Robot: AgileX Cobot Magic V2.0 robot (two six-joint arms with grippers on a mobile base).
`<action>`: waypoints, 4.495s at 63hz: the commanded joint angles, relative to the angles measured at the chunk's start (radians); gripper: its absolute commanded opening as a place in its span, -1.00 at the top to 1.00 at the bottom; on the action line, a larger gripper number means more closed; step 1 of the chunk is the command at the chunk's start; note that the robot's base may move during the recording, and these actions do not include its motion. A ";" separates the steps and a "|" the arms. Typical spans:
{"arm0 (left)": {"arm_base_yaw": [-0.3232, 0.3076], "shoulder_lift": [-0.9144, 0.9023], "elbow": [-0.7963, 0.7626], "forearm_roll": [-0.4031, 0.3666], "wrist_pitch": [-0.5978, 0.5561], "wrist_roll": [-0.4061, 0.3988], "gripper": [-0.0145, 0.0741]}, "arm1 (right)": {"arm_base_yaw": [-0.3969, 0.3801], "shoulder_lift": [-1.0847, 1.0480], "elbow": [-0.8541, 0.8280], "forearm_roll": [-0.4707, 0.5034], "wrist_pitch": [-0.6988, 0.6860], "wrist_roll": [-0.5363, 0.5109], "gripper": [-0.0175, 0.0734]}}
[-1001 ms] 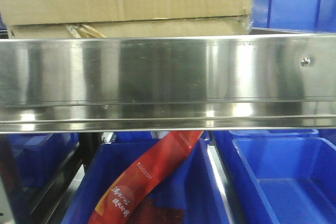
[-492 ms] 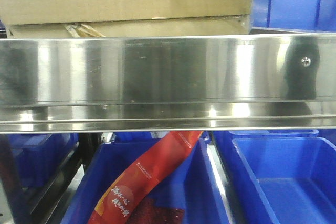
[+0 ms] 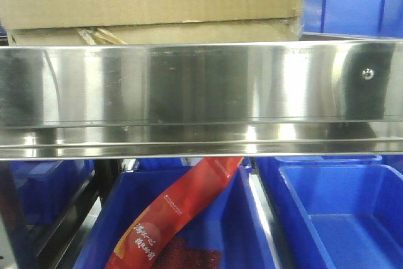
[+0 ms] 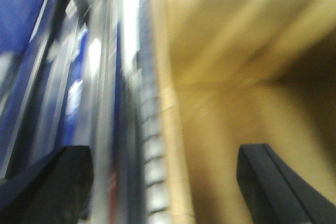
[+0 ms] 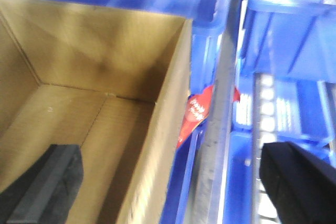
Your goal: Grab carton from right shelf to conveyor
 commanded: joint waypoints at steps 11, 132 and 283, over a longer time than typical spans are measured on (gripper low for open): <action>0.003 0.056 -0.009 0.008 0.004 -0.009 -0.38 | -0.002 0.095 -0.013 -0.015 -0.008 0.000 -0.64; -0.122 -0.078 -0.127 0.005 0.072 -0.061 0.71 | 0.074 -0.126 0.064 0.022 -0.008 0.001 0.76; -0.318 -0.409 0.219 0.032 0.072 -0.143 0.71 | 0.100 -0.627 0.623 0.073 -0.219 0.002 0.76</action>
